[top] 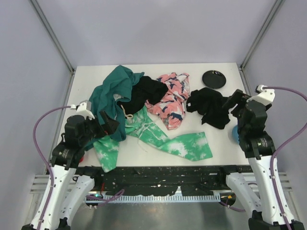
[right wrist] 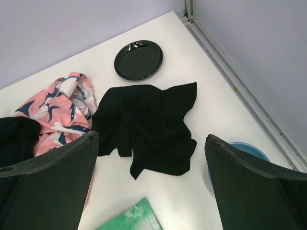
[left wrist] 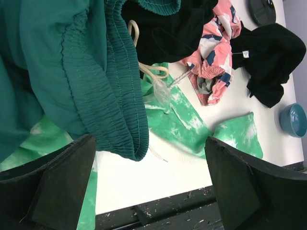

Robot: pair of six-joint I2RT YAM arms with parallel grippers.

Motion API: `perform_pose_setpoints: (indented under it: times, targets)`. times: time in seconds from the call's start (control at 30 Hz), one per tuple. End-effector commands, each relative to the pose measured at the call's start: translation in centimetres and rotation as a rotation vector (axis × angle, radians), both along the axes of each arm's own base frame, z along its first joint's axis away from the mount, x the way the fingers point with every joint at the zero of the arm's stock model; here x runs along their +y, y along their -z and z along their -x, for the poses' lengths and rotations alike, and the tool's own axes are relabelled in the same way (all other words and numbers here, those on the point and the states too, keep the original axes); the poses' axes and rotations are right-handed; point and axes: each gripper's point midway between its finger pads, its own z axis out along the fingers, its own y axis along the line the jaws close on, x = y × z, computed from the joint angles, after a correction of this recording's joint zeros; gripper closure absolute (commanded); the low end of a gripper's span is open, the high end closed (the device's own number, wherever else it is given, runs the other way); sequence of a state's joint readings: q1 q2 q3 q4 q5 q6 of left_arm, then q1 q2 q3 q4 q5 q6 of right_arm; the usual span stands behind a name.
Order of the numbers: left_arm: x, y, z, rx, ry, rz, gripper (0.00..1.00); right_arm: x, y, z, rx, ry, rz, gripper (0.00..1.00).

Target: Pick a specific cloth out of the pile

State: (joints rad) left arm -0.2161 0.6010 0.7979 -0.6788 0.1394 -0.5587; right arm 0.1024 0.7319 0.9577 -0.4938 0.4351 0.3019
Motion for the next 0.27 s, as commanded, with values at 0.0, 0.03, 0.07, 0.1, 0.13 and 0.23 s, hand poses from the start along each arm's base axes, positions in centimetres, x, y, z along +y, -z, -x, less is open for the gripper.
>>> perform_pose_setpoints:
  times: [0.0, 0.03, 0.07, 0.1, 0.13, 0.23]
  targets:
    - [0.92, 0.2, 0.71, 0.003, -0.052, -0.008, 0.0, 1.22, 1.51, 0.5, 0.012, -0.076, -0.015, 0.05]
    - [0.97, 0.17, 0.83, 0.002, -0.054, -0.007, 0.0, 1.22, 1.13, 0.89, -0.009, -0.081, -0.013, 0.05]
    - [1.04, 0.14, 0.9, 0.0, -0.057, -0.008, 0.0, 1.1, 1.14, 0.99, -0.021, -0.078, -0.006, 0.05]
    - [1.12, 0.08, 1.03, -0.001, -0.06, -0.008, 0.0, 1.11, 0.95, 1.11, -0.038, -0.081, -0.002, 0.05]
    - [1.21, 0.05, 1.09, -0.001, -0.065, -0.008, 0.0, 0.89, 1.14, 1.2, -0.035, -0.072, 0.006, 0.05]
    - [1.51, 0.11, 1.17, 0.0, -0.078, -0.017, 0.0, 0.62, 1.27, 1.29, -0.026, -0.057, 0.01, 0.05]
